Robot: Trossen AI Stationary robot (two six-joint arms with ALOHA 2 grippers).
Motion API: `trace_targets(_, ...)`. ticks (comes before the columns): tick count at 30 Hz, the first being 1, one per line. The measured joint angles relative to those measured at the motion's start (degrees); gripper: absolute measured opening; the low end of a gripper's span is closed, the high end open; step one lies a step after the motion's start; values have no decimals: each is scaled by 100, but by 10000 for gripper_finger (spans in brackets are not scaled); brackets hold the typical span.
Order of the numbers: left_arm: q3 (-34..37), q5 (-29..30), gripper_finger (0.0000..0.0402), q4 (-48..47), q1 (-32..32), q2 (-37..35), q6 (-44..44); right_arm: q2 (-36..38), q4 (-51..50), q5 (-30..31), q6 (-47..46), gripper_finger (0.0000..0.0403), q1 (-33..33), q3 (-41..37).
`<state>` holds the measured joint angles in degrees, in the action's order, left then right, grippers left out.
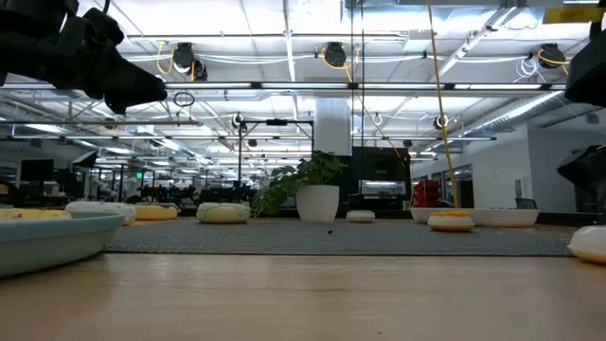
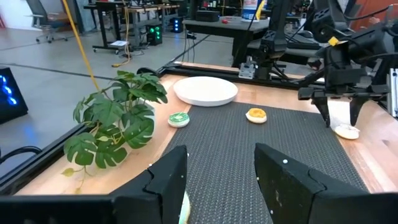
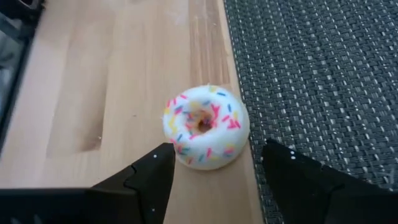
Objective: Pick & Place donuts
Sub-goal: Put the small white donut on the blue plate
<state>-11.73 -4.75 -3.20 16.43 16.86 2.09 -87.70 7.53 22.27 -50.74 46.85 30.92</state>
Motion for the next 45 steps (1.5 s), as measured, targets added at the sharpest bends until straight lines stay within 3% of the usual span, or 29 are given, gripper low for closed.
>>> trace_targets(4,0,34,189,0,0,0,52,-22,839,56,283,245,19,-238)
trace_targets(8,0,35,189,0,0,0,109,-81,896,149,562,249,28,-240)
trace_targets(15,0,35,189,0,0,0,125,-868,1942,378,1353,235,7,-227)
trace_targets(19,-2,37,189,-2,0,0,125,-1156,2299,473,1651,219,7,-227)
trace_targets(28,-2,31,189,-2,-2,0,286,-1018,2218,669,2053,160,11,-238)
trace_targets(32,-4,-10,189,27,-2,0,399,-949,2567,885,2917,129,-17,-256)
trace_targets(35,-4,-401,189,259,-43,34,360,-765,3093,1240,3908,114,-89,-253)
trace_targets(40,-11,-531,189,844,-522,586,134,-231,3527,1851,5311,103,-433,-248)
trace_targets(45,-11,267,189,2045,-1441,1900,-548,301,3542,1874,5440,109,-1153,-243)
